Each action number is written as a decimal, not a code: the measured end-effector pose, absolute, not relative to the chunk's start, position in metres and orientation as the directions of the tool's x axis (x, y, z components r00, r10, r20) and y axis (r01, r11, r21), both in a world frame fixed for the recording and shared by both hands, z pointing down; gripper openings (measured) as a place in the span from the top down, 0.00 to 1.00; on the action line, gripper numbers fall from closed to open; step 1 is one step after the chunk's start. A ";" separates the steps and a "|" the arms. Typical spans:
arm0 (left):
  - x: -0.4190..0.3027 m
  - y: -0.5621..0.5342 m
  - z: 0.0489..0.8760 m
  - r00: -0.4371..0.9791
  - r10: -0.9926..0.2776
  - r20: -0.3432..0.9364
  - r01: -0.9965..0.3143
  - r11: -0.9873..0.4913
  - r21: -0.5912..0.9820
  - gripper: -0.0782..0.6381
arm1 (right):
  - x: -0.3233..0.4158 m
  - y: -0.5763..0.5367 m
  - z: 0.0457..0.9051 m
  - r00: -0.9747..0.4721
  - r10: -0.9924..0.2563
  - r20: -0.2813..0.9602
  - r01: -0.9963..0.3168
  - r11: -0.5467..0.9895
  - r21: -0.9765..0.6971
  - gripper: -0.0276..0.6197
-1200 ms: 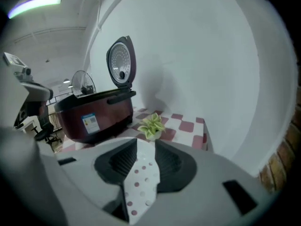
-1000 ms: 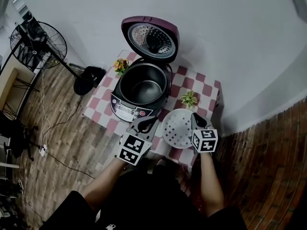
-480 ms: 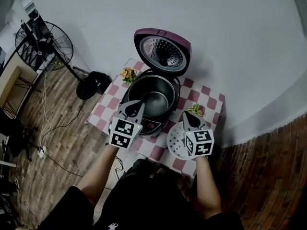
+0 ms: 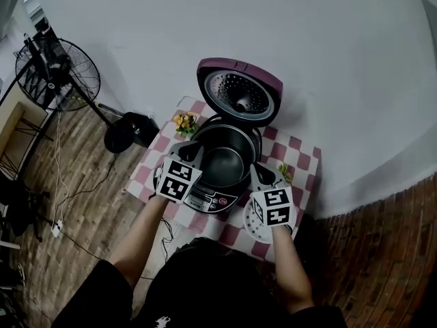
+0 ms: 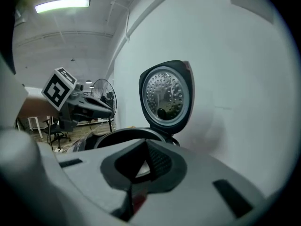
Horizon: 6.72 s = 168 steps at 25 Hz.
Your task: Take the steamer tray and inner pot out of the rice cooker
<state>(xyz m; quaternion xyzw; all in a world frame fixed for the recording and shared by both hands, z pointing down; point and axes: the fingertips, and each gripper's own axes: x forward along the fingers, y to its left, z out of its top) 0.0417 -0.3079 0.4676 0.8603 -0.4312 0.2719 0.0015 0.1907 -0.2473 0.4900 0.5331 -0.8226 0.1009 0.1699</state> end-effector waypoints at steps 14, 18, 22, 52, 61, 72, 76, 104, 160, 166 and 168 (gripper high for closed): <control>0.027 -0.361 0.505 0.529 -0.638 0.559 -0.673 -0.717 -0.182 0.73 | 0.148 -0.295 0.494 -0.339 -0.833 0.437 -0.913 0.403 0.060 0.95; 0.028 -0.370 0.522 0.533 -0.591 0.606 -0.638 -0.751 -0.172 0.64 | 0.137 -0.304 0.498 -0.326 -0.829 0.454 -0.915 0.397 0.069 0.95; 0.030 -0.379 0.536 0.539 -0.547 0.641 -0.609 -0.778 -0.151 0.58 | 0.135 -0.311 0.508 -0.300 -0.815 0.495 -0.915 0.393 0.091 0.95; 0.046 -0.423 0.588 0.432 -0.465 0.773 -0.435 -0.858 -0.273 0.59 | 0.216 -0.370 0.599 0.101 -0.579 0.809 -0.837 0.390 0.384 0.58; 0.038 -0.411 0.562 0.475 -0.457 0.752 -0.486 -0.849 -0.209 0.69 | 0.203 -0.369 0.551 0.031 -0.671 0.740 -0.835 0.390 0.388 0.70; 0.029 -0.386 0.515 0.537 -0.485 0.690 -0.585 -0.803 -0.109 0.83 | 0.181 -0.356 0.505 -0.103 -0.722 0.684 -0.804 0.466 0.370 0.90; 0.026 -0.374 0.492 0.548 -0.519 0.656 -0.620 -0.779 -0.098 0.84 | 0.177 -0.348 0.487 -0.160 -0.743 0.650 -0.803 0.481 0.352 0.92; -0.049 -0.246 0.340 0.332 -0.856 0.396 -0.819 -0.470 -0.329 0.86 | 0.106 -0.269 0.345 -0.445 -0.850 0.281 -0.736 0.526 0.426 0.95; -0.305 -0.262 0.542 -0.019 -0.804 0.595 -0.991 0.093 0.095 0.86 | -0.200 -0.376 0.533 -0.646 -0.274 0.712 -0.088 0.954 0.287 0.95; -0.300 -0.260 0.565 -0.026 -0.772 0.635 -0.984 0.131 0.119 0.86 | -0.200 -0.380 0.559 -0.622 -0.208 0.755 -0.034 0.970 0.240 0.95; -0.298 -0.261 0.571 -0.024 -0.765 0.643 -0.982 0.140 0.130 0.86 | -0.200 -0.381 0.565 -0.613 -0.187 0.768 -0.018 0.975 0.222 0.95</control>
